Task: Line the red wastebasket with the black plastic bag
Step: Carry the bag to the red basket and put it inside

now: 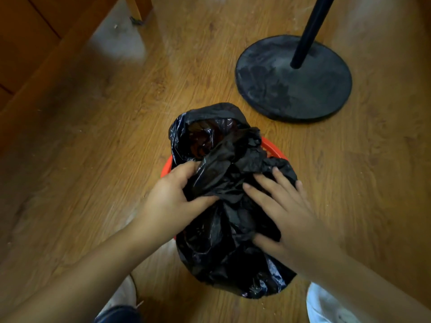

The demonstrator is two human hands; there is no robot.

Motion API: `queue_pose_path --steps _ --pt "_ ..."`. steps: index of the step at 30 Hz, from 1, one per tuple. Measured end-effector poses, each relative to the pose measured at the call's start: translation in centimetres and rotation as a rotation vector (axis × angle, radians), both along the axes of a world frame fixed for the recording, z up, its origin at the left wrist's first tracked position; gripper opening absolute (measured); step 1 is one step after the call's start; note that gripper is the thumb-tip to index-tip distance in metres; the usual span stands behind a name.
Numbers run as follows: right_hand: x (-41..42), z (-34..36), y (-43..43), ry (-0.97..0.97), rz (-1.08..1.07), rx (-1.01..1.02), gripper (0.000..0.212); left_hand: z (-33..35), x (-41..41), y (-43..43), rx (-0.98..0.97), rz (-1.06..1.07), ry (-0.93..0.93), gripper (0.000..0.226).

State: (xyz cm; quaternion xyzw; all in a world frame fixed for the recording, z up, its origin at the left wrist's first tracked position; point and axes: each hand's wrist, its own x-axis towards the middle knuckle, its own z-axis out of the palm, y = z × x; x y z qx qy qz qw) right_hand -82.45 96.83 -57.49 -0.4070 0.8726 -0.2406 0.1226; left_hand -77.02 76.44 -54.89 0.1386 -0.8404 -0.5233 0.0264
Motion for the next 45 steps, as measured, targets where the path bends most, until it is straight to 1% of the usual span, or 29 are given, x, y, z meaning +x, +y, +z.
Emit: queue_pose_path --steps 2,5,6,8,11,13,14,16,18,19,21,23,27,28,30,32,33,34,35,36,39,42,45 --pt "-0.5 0.3 -0.8 0.03 -0.016 -0.005 0.075 0.9 -0.1 -0.3 0.122 0.035 0.067 0.028" --pt "-1.2 1.2 -2.3 0.081 -0.064 -0.045 0.07 2.4 -0.5 -0.6 0.245 0.032 0.233 0.027" --pt "-1.4 1.4 -2.9 0.092 -0.077 -0.059 0.07 2.8 -0.6 -0.6 0.244 0.026 0.28 0.024" --pt "-2.0 1.5 -4.0 0.121 -0.092 -0.072 0.074 3.4 -0.8 -0.8 0.182 0.041 0.346 0.02" --pt "-3.2 0.9 -5.6 0.179 -0.109 -0.058 0.077 3.2 -0.7 -1.0 0.117 0.094 0.388 0.016" --pt "-3.7 -0.2 -6.5 0.186 -0.121 -0.017 0.082 2.6 -0.6 -0.9 0.13 0.077 0.385 0.015" --pt "-3.7 -0.9 -6.8 0.185 -0.119 0.023 0.084 2.1 -0.5 -0.8 0.106 0.056 0.365 0.016" --pt "-3.4 -2.6 -7.1 0.192 -0.108 0.138 0.086 0.8 -0.3 -0.5 0.016 0.038 0.28 0.02" --pt "-2.9 -4.2 -6.8 0.175 -0.111 0.236 0.092 -0.6 0.1 -0.3 -0.028 0.055 0.173 0.014" --pt "-2.8 -4.8 -6.5 0.165 -0.115 0.268 0.093 -1.2 0.3 -0.2 -0.037 0.059 0.131 0.01" --pt "-2.6 -4.7 -5.9 0.173 -0.108 0.299 0.094 -2.1 0.8 -0.1 -0.091 0.038 0.085 0.009" --pt "-2.3 -3.5 -5.2 0.193 -0.112 0.258 0.094 -2.5 1.0 0.0 -0.146 0.003 0.081 0.012" --pt "-1.5 -0.7 -3.1 0.199 -0.164 0.05 0.088 -2.2 0.9 0.4 -0.223 -0.096 0.144 0.01" --pt "-1.4 -0.2 -2.7 0.185 -0.148 0.005 0.09 -2.0 0.9 0.5 -0.24 -0.142 0.171 0.009" --pt "-1.7 0.7 -2.4 0.162 -0.024 -0.05 0.089 -2.0 1.0 0.8 -0.251 -0.247 0.23 0.007" --pt "-2.4 1.1 -2.5 0.192 0.155 -0.046 0.078 -2.1 1.2 1.1 -0.261 -0.328 0.251 0.009" --pt "-2.7 1.1 -2.6 0.208 0.226 -0.039 0.065 -2.2 1.3 1.2 -0.278 -0.348 0.246 0.012" --pt "-2.9 1.0 -2.6 0.215 0.272 -0.035 0.047 -2.3 1.4 1.3 -0.296 -0.353 0.234 0.015" --pt "-3.0 0.8 -2.4 0.219 0.296 -0.035 0.028 -2.4 1.5 1.3 -0.302 -0.35 0.215 0.019" --pt "-3.0 0.6 -2.0 0.228 0.304 -0.028 0.015 -2.4 1.6 1.3 -0.292 -0.342 0.195 0.022" --pt "-3.2 -0.2 -0.2 0.251 0.306 0.017 0.018 -2.4 1.8 0.9 -0.261 -0.319 0.141 0.022" --pt "-3.3 -0.7 1.9 0.163 0.241 0.034 0.011 -2.9 2.4 0.6 -0.292 -0.34 0.076 0.02" --pt "-3.1 -1.1 3.3 0.125 0.153 0.07 0.008 -3.1 2.5 0.6 -0.319 -0.372 0.033 0.024"
